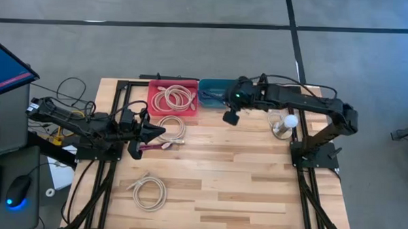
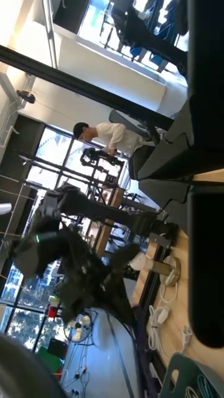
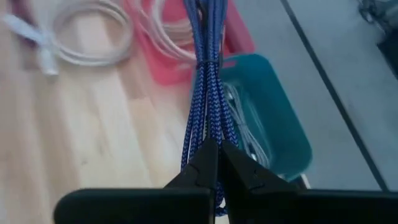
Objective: Pick & Place USB Port
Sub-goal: Put the black blue charger cable into the blue bin, then put the brown HDMI cable into the red bin
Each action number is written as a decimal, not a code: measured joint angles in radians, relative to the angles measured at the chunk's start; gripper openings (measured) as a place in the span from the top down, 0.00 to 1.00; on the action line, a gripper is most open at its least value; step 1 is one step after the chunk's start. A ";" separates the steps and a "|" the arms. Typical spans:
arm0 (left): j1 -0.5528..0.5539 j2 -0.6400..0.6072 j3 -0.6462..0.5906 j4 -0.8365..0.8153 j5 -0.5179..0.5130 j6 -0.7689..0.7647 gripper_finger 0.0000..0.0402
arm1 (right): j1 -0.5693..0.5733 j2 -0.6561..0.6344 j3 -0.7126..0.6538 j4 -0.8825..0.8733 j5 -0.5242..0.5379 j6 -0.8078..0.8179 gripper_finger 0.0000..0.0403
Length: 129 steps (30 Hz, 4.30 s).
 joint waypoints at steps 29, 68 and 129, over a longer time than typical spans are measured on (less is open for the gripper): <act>0.000 0.000 0.000 0.000 0.000 0.004 0.97 | -0.241 0.363 0.000 0.148 -0.081 -0.047 1.00; 0.000 0.000 0.000 0.000 0.000 0.003 0.97 | -0.197 0.360 0.200 -0.162 -0.153 -0.056 0.84; 0.000 0.000 -0.001 0.001 0.000 0.004 0.97 | 0.540 0.314 0.707 -0.497 0.370 0.244 1.00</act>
